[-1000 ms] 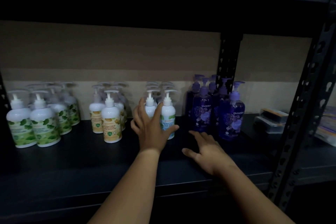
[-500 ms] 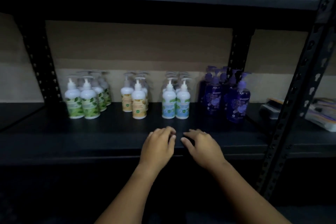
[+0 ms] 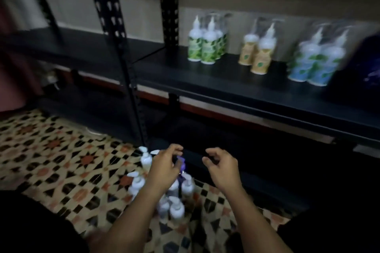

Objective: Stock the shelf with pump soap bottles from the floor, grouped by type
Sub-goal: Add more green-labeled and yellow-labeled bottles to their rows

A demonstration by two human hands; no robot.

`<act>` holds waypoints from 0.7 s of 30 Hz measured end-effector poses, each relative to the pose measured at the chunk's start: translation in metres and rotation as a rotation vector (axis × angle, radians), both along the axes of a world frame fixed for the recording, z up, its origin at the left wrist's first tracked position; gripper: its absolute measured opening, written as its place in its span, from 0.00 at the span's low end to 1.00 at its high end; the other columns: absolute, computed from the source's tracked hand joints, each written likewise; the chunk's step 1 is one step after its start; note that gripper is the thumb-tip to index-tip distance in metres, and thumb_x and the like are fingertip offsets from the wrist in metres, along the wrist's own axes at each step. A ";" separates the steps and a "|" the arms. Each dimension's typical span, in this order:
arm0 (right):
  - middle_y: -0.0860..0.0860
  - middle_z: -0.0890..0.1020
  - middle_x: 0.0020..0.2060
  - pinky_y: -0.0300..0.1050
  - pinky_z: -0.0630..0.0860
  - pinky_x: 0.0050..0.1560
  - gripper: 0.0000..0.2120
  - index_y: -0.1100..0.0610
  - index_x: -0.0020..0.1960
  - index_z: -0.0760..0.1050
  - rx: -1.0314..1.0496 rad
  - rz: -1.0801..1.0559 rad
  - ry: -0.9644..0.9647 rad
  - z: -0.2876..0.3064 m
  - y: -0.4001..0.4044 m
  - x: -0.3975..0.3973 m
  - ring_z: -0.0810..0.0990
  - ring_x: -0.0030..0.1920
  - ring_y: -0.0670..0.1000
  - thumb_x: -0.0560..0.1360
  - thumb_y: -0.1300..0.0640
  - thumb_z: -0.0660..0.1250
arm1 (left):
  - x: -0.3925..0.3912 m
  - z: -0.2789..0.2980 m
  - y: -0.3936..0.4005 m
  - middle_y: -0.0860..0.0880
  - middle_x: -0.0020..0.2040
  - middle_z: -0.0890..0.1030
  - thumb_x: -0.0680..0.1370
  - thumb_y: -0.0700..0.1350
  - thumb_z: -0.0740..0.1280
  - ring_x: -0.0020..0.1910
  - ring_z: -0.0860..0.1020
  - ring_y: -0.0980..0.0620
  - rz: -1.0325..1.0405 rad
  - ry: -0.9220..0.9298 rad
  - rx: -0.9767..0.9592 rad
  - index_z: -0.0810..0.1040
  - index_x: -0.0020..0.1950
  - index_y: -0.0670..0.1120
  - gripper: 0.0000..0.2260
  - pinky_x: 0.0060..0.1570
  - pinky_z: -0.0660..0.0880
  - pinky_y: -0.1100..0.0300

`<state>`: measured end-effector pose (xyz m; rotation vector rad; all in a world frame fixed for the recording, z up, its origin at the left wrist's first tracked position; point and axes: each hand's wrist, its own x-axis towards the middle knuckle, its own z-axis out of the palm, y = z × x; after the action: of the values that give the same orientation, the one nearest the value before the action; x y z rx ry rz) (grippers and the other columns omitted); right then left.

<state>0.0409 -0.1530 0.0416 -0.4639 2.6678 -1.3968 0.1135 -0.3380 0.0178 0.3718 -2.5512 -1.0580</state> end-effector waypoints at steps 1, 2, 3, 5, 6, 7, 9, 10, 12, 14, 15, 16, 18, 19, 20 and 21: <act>0.49 0.83 0.54 0.43 0.77 0.58 0.13 0.53 0.62 0.82 0.013 0.019 -0.067 -0.015 -0.009 0.000 0.81 0.55 0.48 0.77 0.54 0.74 | 0.008 -0.015 -0.011 0.55 0.55 0.82 0.78 0.36 0.69 0.58 0.81 0.52 0.026 -0.050 0.010 0.79 0.65 0.48 0.17 0.58 0.76 0.58; 0.50 0.83 0.55 0.44 0.78 0.58 0.15 0.54 0.63 0.81 0.030 0.029 -0.132 -0.031 -0.016 0.000 0.82 0.56 0.50 0.77 0.56 0.74 | 0.015 -0.031 -0.020 0.53 0.56 0.83 0.77 0.35 0.68 0.58 0.81 0.50 0.040 -0.100 0.010 0.79 0.65 0.47 0.17 0.58 0.77 0.56; 0.51 0.83 0.55 0.44 0.77 0.59 0.16 0.56 0.63 0.81 0.055 0.034 -0.189 -0.046 -0.021 -0.001 0.82 0.58 0.52 0.76 0.57 0.74 | 0.019 -0.047 -0.029 0.51 0.56 0.83 0.76 0.35 0.68 0.59 0.82 0.48 0.041 -0.149 0.003 0.80 0.65 0.47 0.18 0.58 0.78 0.54; 0.53 0.83 0.57 0.42 0.75 0.58 0.17 0.57 0.64 0.80 0.119 0.027 -0.256 -0.069 -0.025 -0.002 0.82 0.60 0.53 0.76 0.57 0.74 | 0.021 -0.072 -0.040 0.48 0.58 0.84 0.75 0.35 0.68 0.59 0.81 0.45 0.023 -0.231 -0.026 0.80 0.66 0.48 0.20 0.58 0.78 0.50; 0.54 0.83 0.58 0.42 0.75 0.58 0.17 0.58 0.65 0.80 0.151 0.023 -0.282 -0.083 -0.028 -0.004 0.81 0.60 0.54 0.76 0.58 0.74 | 0.018 -0.084 -0.045 0.47 0.58 0.84 0.75 0.36 0.68 0.60 0.81 0.44 0.016 -0.278 -0.047 0.79 0.67 0.49 0.21 0.58 0.78 0.49; 0.55 0.84 0.58 0.42 0.74 0.59 0.17 0.59 0.65 0.80 0.178 0.023 -0.305 -0.095 -0.030 -0.006 0.81 0.61 0.54 0.77 0.59 0.73 | 0.012 -0.092 -0.048 0.47 0.58 0.83 0.75 0.39 0.67 0.59 0.81 0.43 0.009 -0.310 -0.089 0.79 0.67 0.50 0.21 0.58 0.78 0.49; 0.56 0.84 0.56 0.41 0.74 0.57 0.15 0.59 0.61 0.81 0.230 0.029 -0.336 -0.115 -0.035 -0.008 0.82 0.59 0.55 0.76 0.63 0.73 | -0.003 -0.105 -0.052 0.48 0.57 0.83 0.72 0.43 0.66 0.57 0.80 0.43 -0.019 -0.335 -0.196 0.79 0.65 0.51 0.21 0.57 0.77 0.49; 0.57 0.85 0.54 0.42 0.75 0.55 0.13 0.58 0.58 0.82 0.244 0.037 -0.344 -0.126 -0.039 -0.010 0.83 0.57 0.55 0.74 0.65 0.73 | -0.011 -0.111 -0.053 0.49 0.57 0.82 0.71 0.44 0.66 0.57 0.80 0.43 -0.037 -0.348 -0.247 0.79 0.64 0.51 0.21 0.57 0.76 0.49; 0.55 0.87 0.49 0.42 0.75 0.50 0.09 0.58 0.52 0.83 0.259 0.049 -0.352 -0.148 -0.046 -0.012 0.84 0.53 0.54 0.73 0.66 0.72 | -0.027 -0.122 -0.057 0.51 0.60 0.80 0.70 0.45 0.69 0.61 0.78 0.45 -0.061 -0.405 -0.378 0.77 0.66 0.52 0.23 0.59 0.74 0.50; 0.50 0.87 0.48 0.42 0.75 0.49 0.10 0.57 0.53 0.83 0.278 0.061 -0.359 -0.165 -0.054 -0.013 0.84 0.52 0.51 0.72 0.63 0.72 | -0.042 -0.135 -0.063 0.50 0.64 0.79 0.71 0.44 0.71 0.65 0.75 0.45 -0.099 -0.499 -0.487 0.75 0.69 0.52 0.25 0.63 0.72 0.50; 0.49 0.87 0.48 0.43 0.76 0.50 0.10 0.56 0.53 0.84 0.257 0.067 -0.351 -0.174 -0.057 -0.015 0.84 0.52 0.51 0.72 0.61 0.73 | -0.049 -0.142 -0.067 0.50 0.65 0.78 0.72 0.43 0.71 0.66 0.75 0.45 -0.133 -0.548 -0.536 0.75 0.69 0.52 0.25 0.65 0.71 0.50; 0.49 0.87 0.48 0.44 0.77 0.51 0.11 0.55 0.54 0.83 0.240 0.069 -0.355 -0.182 -0.062 -0.018 0.84 0.52 0.51 0.73 0.58 0.73 | -0.056 -0.150 -0.071 0.49 0.64 0.79 0.73 0.43 0.71 0.66 0.75 0.45 -0.172 -0.605 -0.595 0.75 0.69 0.52 0.24 0.67 0.69 0.49; 0.48 0.86 0.49 0.46 0.78 0.52 0.12 0.54 0.57 0.82 0.208 0.058 -0.393 -0.197 -0.070 -0.024 0.84 0.52 0.51 0.74 0.54 0.74 | -0.067 -0.162 -0.079 0.49 0.59 0.81 0.73 0.44 0.70 0.64 0.76 0.44 -0.240 -0.704 -0.681 0.78 0.61 0.54 0.17 0.66 0.70 0.49; 0.48 0.86 0.49 0.47 0.79 0.53 0.14 0.54 0.58 0.81 0.182 0.048 -0.397 -0.204 -0.074 -0.026 0.84 0.51 0.51 0.74 0.52 0.74 | -0.071 -0.170 -0.083 0.49 0.56 0.82 0.72 0.44 0.70 0.63 0.77 0.43 -0.259 -0.731 -0.707 0.78 0.56 0.54 0.13 0.65 0.71 0.47; 0.48 0.86 0.49 0.49 0.79 0.53 0.16 0.53 0.58 0.82 0.163 0.037 -0.389 -0.208 -0.078 -0.029 0.84 0.51 0.51 0.73 0.49 0.73 | -0.074 -0.176 -0.085 0.49 0.55 0.82 0.72 0.45 0.69 0.62 0.77 0.42 -0.276 -0.751 -0.734 0.78 0.54 0.54 0.11 0.66 0.70 0.46; 0.48 0.86 0.48 0.50 0.80 0.53 0.17 0.52 0.58 0.82 0.145 0.030 -0.379 -0.219 -0.081 -0.032 0.84 0.50 0.51 0.72 0.46 0.72 | -0.078 -0.184 -0.087 0.49 0.55 0.82 0.73 0.45 0.69 0.61 0.77 0.41 -0.293 -0.760 -0.750 0.78 0.53 0.53 0.10 0.67 0.68 0.45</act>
<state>0.0090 -0.2345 -0.1772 -0.1994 2.4180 -1.1386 0.0357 -0.4247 -0.1666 0.2071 -3.4966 0.0915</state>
